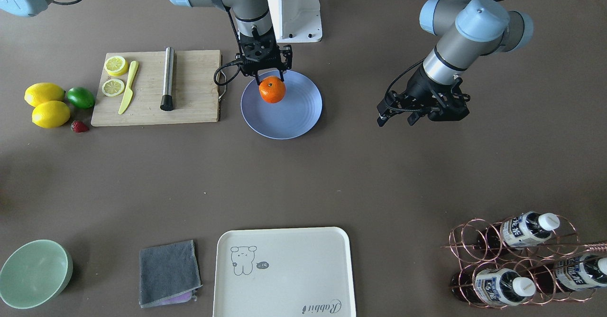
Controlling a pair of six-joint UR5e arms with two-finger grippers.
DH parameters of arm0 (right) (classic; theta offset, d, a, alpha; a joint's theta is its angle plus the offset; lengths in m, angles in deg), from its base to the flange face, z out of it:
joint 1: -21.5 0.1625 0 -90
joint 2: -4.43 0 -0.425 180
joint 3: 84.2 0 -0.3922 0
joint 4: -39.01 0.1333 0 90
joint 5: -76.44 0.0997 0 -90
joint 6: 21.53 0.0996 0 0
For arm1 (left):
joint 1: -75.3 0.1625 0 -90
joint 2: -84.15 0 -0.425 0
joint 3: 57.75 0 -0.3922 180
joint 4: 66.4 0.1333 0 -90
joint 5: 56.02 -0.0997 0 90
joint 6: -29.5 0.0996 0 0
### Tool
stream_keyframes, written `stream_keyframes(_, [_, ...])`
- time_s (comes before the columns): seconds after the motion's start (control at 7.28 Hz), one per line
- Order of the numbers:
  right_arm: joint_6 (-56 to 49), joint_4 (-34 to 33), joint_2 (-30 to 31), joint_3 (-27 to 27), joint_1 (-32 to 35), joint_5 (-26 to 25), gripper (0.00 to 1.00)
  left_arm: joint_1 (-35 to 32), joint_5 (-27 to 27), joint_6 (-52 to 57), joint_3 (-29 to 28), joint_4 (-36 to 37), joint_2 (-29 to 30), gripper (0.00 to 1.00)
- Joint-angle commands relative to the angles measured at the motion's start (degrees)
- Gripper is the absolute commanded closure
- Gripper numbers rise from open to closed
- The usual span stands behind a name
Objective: Pick orange to plate
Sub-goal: 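Release the orange over the blue plate while the left gripper withdraws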
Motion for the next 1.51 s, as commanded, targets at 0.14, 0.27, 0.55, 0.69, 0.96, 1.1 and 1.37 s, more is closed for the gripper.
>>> stream_keyframes(0.14, [-0.6,-0.4,-1.1,-1.9,-0.8,-2.0,1.0,-0.4,0.2,0.3,-0.1,-0.1,-0.2,0.03])
stream_keyframes(0.27, [-0.6,-0.4,-2.2,-3.4,-0.8,-2.1,1.0,-0.4,0.1,0.3,-0.2,0.0,-0.3,0.03])
stream_keyframes(0.55, [-0.2,-0.3,-3.3,-4.5,-0.8,-2.1,0.73,-0.4,0.0,0.3,-0.2,0.0,-0.3,0.03])
stream_keyframes(0.69, [-0.2,-0.3,-3.1,-4.5,-0.8,-2.1,0.6,-0.4,0.0,0.3,-0.2,0.0,-0.3,0.03])
stream_keyframes(0.96, [-0.7,-0.3,-3.1,-4.2,-0.8,-2.1,0.0,-0.4,0.0,0.3,0.0,0.0,-0.2,0.03])
stream_keyframes(1.1, [-0.8,-0.4,-2.8,-3.4,-0.3,-2.0,0.0,-0.4,0.0,0.3,-0.1,0.0,-0.1,0.03])
stream_keyframes(1.37, [-4.6,-0.7,1.0,1.3,5.4,2.4,0.0,-3.1,1.5,6.5,0.0,2.3,-0.1,0.03])
